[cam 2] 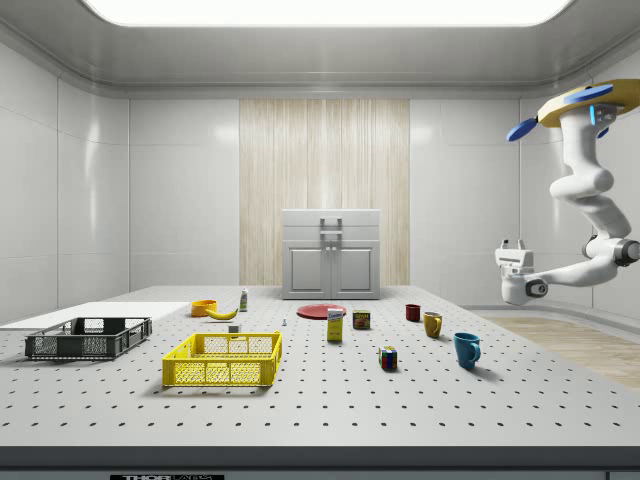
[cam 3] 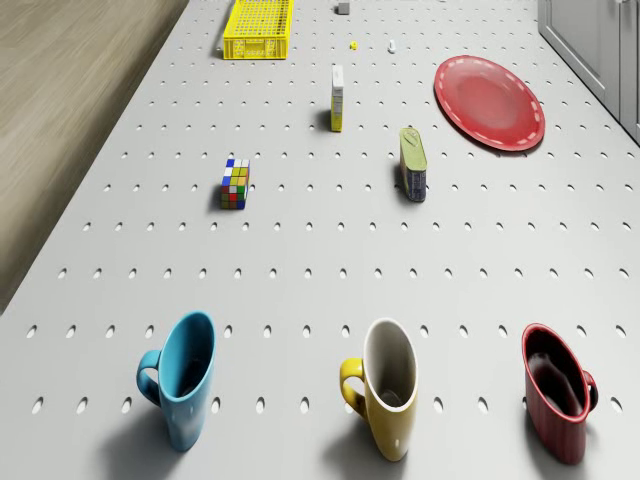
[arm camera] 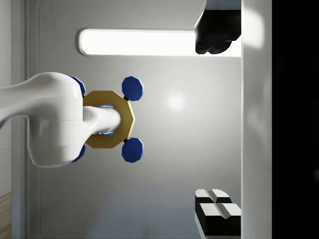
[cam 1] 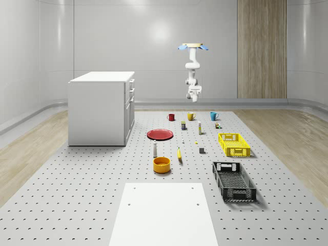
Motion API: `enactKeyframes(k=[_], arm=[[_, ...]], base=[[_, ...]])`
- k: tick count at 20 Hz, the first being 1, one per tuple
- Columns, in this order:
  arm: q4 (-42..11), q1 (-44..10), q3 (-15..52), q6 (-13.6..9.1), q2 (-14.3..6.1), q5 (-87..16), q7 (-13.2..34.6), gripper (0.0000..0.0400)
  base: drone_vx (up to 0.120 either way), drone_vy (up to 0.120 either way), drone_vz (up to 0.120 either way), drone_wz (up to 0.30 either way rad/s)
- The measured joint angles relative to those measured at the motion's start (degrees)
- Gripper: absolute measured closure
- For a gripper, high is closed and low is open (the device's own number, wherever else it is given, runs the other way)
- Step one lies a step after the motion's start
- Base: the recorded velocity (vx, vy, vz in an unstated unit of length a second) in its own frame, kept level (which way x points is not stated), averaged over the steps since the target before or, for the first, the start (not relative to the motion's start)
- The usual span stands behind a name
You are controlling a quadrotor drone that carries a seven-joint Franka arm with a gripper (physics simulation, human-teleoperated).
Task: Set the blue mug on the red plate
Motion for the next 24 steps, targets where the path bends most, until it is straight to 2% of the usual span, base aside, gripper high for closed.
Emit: enactKeyframes(k=[24], arm=[[-0.65,-0.37,0.98,1.00,-0.70,-1.28,0.13,0.0000]], base=[[0.120,0.120,0.000,0.000]])
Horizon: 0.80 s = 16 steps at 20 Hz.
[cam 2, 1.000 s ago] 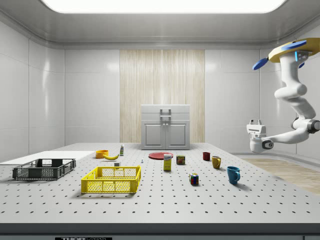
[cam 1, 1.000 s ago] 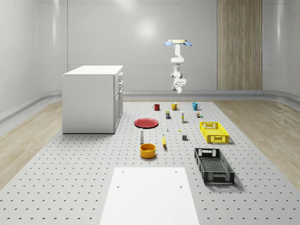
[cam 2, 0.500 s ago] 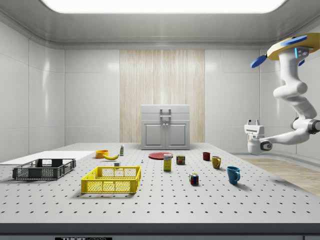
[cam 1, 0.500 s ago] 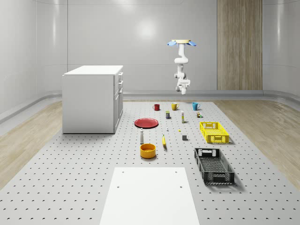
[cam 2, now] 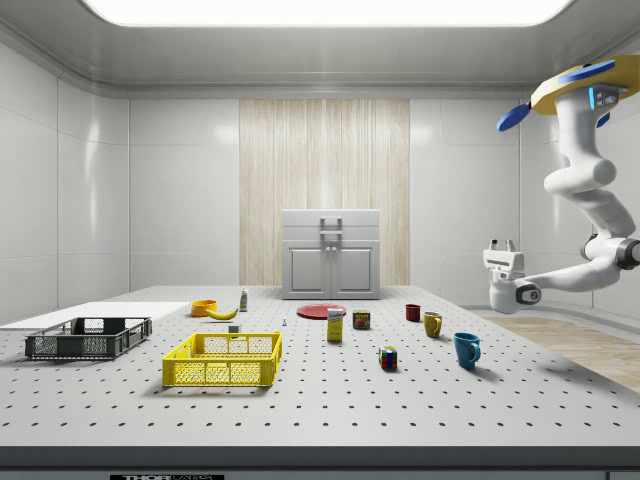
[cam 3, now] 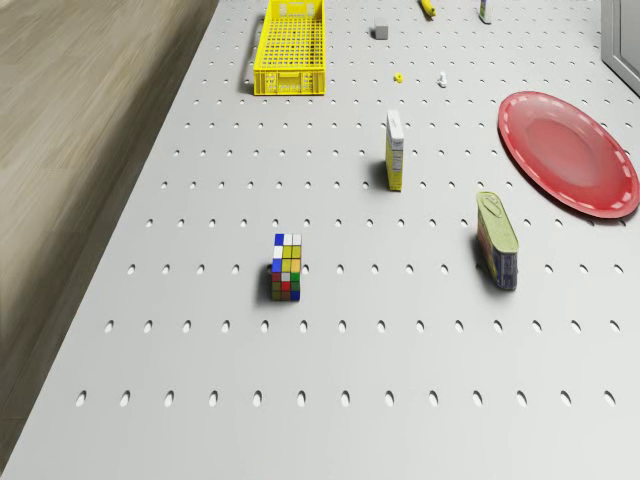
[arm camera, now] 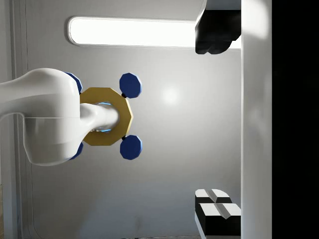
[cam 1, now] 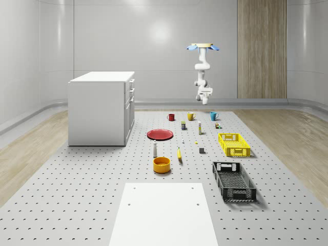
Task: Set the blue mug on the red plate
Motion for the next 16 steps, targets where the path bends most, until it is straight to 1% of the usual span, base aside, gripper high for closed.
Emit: enactKeyframes(k=[2,10,13,16], arm=[[-0.07,-0.12,0.39,0.09,-0.06,-0.54,0.07,0.0000],[-0.64,-1.30,4.21,0.50,-0.39,-5.91,0.78,0.0000],[-1.33,-2.34,7.56,0.73,-0.63,-10.64,1.43,0.0000],[-3.00,-4.05,12.89,1.08,-1.07,-18.25,2.53,0.0000]], base=[[0.120,0.120,0.000,0.000],[0.120,0.000,0.000,0.000],[0.120,0.000,0.000,0.000],[0.120,0.000,0.000,0.000]])
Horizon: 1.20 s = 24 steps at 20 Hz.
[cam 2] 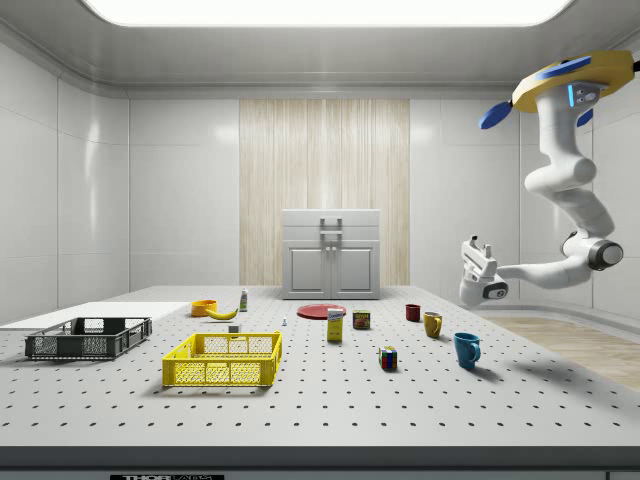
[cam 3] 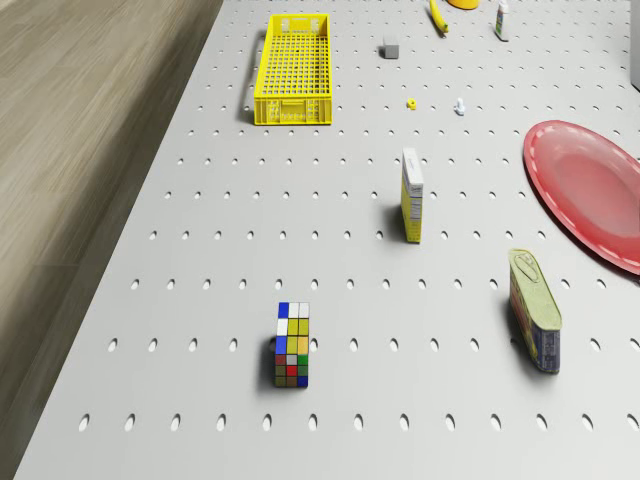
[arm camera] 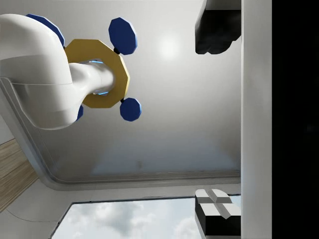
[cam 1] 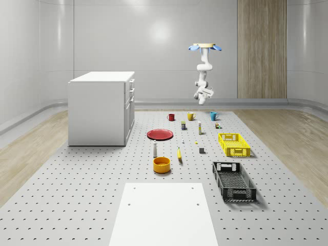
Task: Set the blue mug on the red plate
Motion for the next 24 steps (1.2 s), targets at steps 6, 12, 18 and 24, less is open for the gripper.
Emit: enactKeyframes(k=[6,12,18,24], arm=[[-11.51,-6.81,18.35,1.35,-2.64,-28.12,5.42,0.0000],[-32.84,-20.98,38.55,-0.80,-7.53,-65.85,18.77,0.0000],[-42.78,-38.54,50.02,-8.56,-11.92,-87.09,31.79,0.0000],[-44.87,-48.48,54.92,-12.78,-15.38,-93.21,38.32,0.0000]], base=[[0.120,0.000,-0.033,0.000],[0.120,0.000,-0.120,0.000],[0.060,0.000,-0.120,0.000],[-0.093,0.000,-0.120,0.000]])
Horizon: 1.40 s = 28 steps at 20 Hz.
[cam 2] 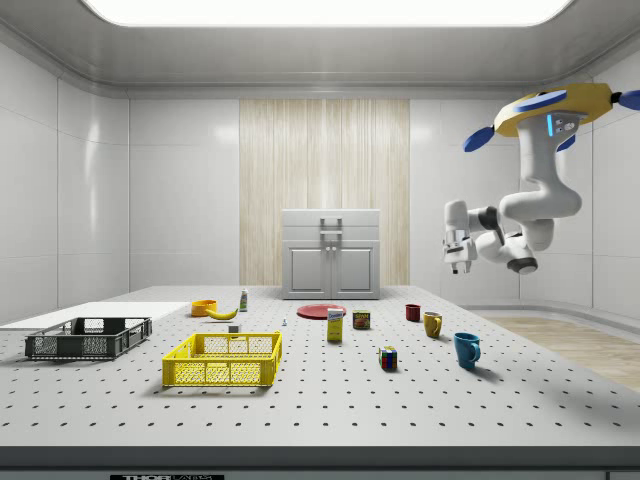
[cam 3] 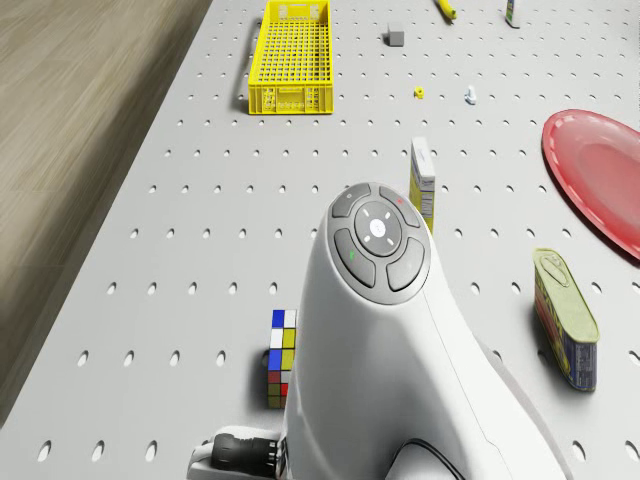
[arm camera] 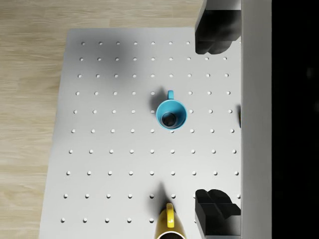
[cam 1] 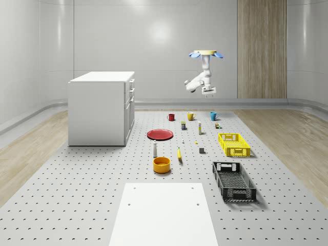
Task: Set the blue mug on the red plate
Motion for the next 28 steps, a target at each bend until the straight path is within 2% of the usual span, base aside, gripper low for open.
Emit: enactKeyframes(k=[4,9,14,25,28], arm=[[-0.29,-3.19,1.58,-0.70,-1.76,-0.95,2.16,0.0000],[-0.35,-5.35,2.79,-0.37,-3.61,-0.91,3.72,0.0000],[-0.28,-6.56,3.60,0.58,-5.28,-0.34,4.69,0.0000],[-0.06,-8.10,4.87,3.32,-8.63,1.31,6.06,0.0000],[0.00,-8.41,5.15,4.09,-9.48,1.76,6.35,0.0000]], base=[[-0.050,0.000,-0.120,0.000],[0.000,0.000,-0.120,0.000],[0.000,0.064,-0.120,0.000],[0.000,0.000,-0.120,0.000],[0.120,0.000,-0.120,0.000]])
